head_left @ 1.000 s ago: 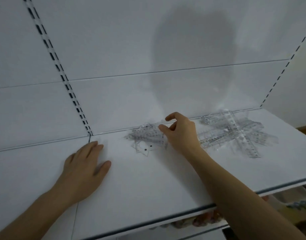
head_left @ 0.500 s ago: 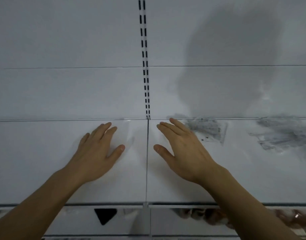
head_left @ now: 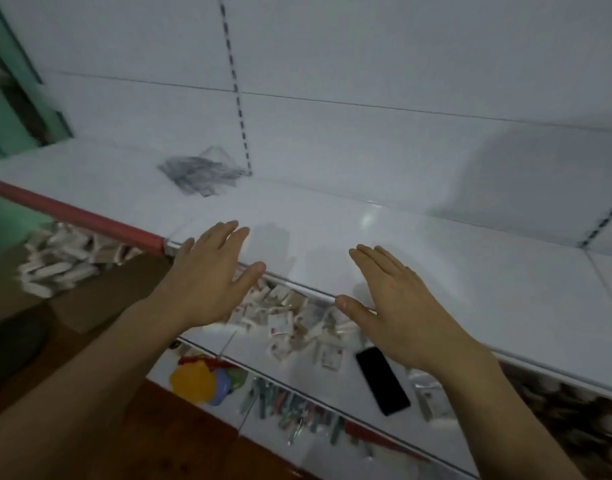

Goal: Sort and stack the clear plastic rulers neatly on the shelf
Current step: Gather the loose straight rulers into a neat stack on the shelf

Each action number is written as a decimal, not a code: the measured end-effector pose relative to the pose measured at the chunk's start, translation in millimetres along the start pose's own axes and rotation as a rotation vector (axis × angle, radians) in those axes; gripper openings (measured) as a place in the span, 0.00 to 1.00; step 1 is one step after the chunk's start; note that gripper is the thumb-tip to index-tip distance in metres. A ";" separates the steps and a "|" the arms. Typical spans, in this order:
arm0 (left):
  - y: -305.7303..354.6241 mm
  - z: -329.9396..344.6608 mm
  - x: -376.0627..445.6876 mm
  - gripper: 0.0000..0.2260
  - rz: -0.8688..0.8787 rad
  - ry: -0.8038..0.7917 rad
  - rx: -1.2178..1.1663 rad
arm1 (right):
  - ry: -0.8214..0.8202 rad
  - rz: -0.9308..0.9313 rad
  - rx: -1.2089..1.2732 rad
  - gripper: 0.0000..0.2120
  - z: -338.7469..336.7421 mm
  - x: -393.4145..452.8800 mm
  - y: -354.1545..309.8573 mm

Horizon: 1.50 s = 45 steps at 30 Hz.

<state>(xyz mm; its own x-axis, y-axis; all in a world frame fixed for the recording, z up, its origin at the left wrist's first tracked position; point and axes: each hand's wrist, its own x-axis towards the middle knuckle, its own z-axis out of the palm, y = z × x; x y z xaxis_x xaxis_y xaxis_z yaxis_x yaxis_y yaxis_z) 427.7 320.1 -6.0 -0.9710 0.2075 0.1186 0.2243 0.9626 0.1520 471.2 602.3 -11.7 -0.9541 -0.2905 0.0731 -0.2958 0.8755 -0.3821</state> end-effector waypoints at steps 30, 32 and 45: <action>-384.2 -8.3 135.1 0.23 0.030 0.103 -0.163 | 0.027 -0.086 0.098 0.29 132.1 360.1 -262.5; -392.9 -5.0 163.4 0.23 0.117 0.087 -0.196 | 0.037 -0.022 0.085 0.29 131.8 365.2 -262.0; -419.7 -13.9 314.0 0.21 0.663 0.041 -0.297 | 0.316 0.305 -0.031 0.18 141.7 438.3 -289.0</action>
<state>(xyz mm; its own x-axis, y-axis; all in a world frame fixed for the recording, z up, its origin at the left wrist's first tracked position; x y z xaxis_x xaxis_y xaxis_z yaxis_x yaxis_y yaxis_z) 29.8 -21.1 -18.9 -0.6210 0.7184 0.3135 0.7828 0.5480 0.2949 145.1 167.3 0.3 -0.9640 0.1115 0.2414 0.0050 0.9153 -0.4028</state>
